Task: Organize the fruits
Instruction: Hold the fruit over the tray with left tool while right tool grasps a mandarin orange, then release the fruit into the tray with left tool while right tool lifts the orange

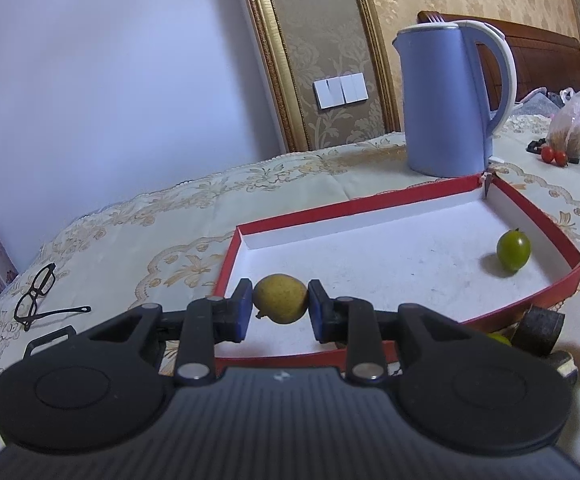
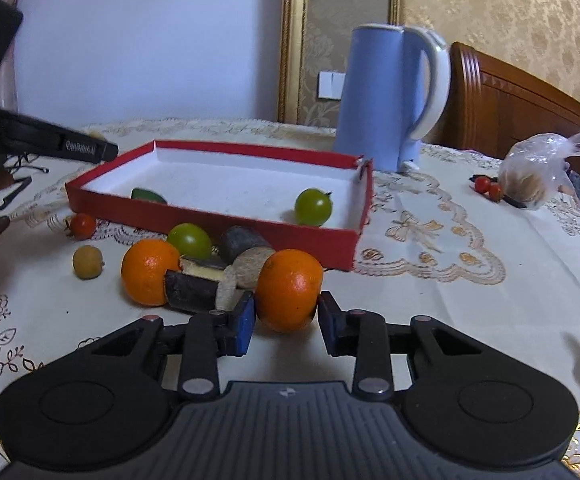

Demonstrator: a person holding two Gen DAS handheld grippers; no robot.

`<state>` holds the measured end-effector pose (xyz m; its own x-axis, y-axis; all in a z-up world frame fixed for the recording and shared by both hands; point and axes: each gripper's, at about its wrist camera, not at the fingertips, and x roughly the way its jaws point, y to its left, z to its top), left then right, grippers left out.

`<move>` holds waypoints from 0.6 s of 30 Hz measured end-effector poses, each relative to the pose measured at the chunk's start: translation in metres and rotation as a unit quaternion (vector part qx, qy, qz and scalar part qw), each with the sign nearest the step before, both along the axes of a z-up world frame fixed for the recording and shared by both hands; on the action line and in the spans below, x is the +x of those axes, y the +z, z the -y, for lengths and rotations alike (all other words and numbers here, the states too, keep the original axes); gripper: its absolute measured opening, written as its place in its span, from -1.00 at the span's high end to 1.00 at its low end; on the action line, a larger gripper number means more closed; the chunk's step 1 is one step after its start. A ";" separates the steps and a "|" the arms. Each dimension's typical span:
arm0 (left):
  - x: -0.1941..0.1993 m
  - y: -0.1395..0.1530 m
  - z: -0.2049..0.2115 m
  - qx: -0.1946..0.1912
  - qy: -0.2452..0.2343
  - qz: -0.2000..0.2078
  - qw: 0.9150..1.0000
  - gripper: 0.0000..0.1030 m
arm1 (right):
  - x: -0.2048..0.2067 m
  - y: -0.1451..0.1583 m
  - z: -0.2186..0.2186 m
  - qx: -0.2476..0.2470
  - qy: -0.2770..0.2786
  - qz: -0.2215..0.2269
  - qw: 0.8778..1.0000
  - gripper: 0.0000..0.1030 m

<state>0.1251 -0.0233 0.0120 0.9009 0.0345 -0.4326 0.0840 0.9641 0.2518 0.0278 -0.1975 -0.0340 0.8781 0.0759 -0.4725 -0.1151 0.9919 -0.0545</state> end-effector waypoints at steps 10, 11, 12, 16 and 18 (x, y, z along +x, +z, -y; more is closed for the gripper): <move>0.016 0.000 0.026 0.011 -0.011 -0.007 1.000 0.48 | -0.009 0.029 0.002 0.020 0.016 0.042 0.999 0.36; 0.019 0.001 0.030 0.013 -0.013 -0.007 1.000 0.48 | -0.009 0.030 0.002 0.021 0.017 0.044 0.999 0.36; 0.023 0.001 0.032 0.012 -0.014 -0.007 1.000 0.48 | -0.009 0.031 0.002 0.020 0.018 0.045 0.999 0.36; 0.041 0.004 0.042 0.000 -0.019 -0.018 1.000 0.48 | -0.011 0.031 0.004 0.022 0.018 0.046 0.999 0.36; 0.050 0.004 0.046 -0.004 -0.020 -0.024 1.000 0.48 | -0.010 0.031 0.006 0.023 0.016 0.047 0.998 0.36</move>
